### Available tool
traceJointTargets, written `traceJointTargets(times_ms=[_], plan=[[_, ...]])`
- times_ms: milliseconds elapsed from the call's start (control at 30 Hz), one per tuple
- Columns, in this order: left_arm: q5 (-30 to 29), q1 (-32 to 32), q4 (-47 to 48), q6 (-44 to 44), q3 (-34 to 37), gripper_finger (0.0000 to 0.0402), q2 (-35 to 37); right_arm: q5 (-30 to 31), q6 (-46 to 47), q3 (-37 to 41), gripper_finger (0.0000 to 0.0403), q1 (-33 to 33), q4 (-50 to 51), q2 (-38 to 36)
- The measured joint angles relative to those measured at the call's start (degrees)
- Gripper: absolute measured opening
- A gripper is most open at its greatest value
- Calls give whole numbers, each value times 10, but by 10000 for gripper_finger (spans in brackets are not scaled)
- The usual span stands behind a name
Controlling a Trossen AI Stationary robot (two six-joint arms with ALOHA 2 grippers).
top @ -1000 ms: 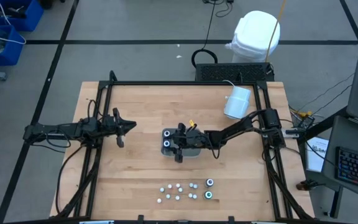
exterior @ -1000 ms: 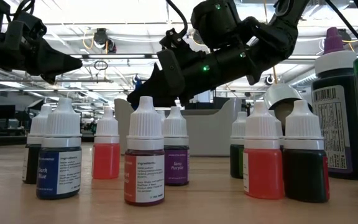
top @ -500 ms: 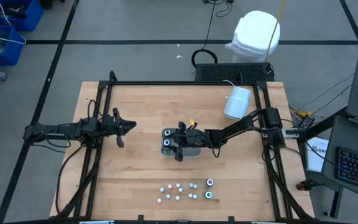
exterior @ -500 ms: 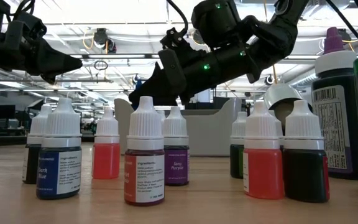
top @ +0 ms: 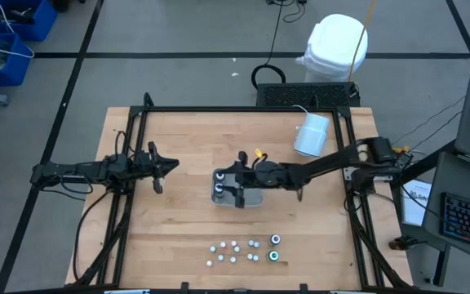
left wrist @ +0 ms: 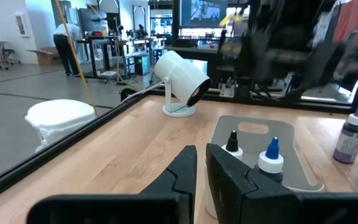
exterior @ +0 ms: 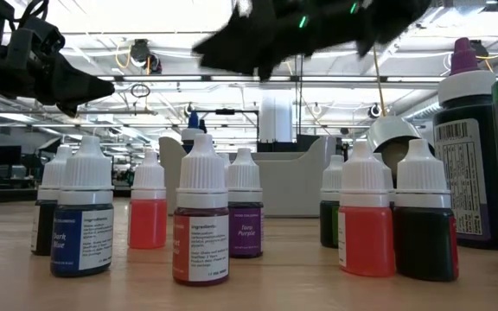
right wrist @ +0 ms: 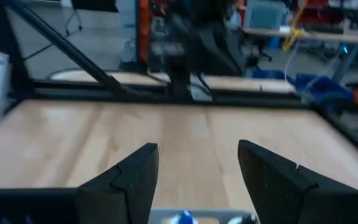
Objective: Pick & Place food coloring
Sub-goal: Put the big purple bottle into the gray bin
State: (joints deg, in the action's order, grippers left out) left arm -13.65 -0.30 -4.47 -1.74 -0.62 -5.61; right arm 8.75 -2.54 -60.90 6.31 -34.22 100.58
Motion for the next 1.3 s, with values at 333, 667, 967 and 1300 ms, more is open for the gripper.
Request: traceJointTargets(times_ms=[333, 667, 967, 1300], plan=[[0, 0, 0, 0, 0, 40, 0, 1, -33, 0, 190, 72, 195, -186], [0, 0, 0, 0, 0, 40, 0, 77, -4, 30, 181, 174, 372, -324], [0, 0, 1, 0, 0, 40, 0, 77, 60, 244, 181, 244, 243, -394], [0, 0, 0, -1, 0, 40, 0, 77, 64, 454, 195, 292, -108, -370]])
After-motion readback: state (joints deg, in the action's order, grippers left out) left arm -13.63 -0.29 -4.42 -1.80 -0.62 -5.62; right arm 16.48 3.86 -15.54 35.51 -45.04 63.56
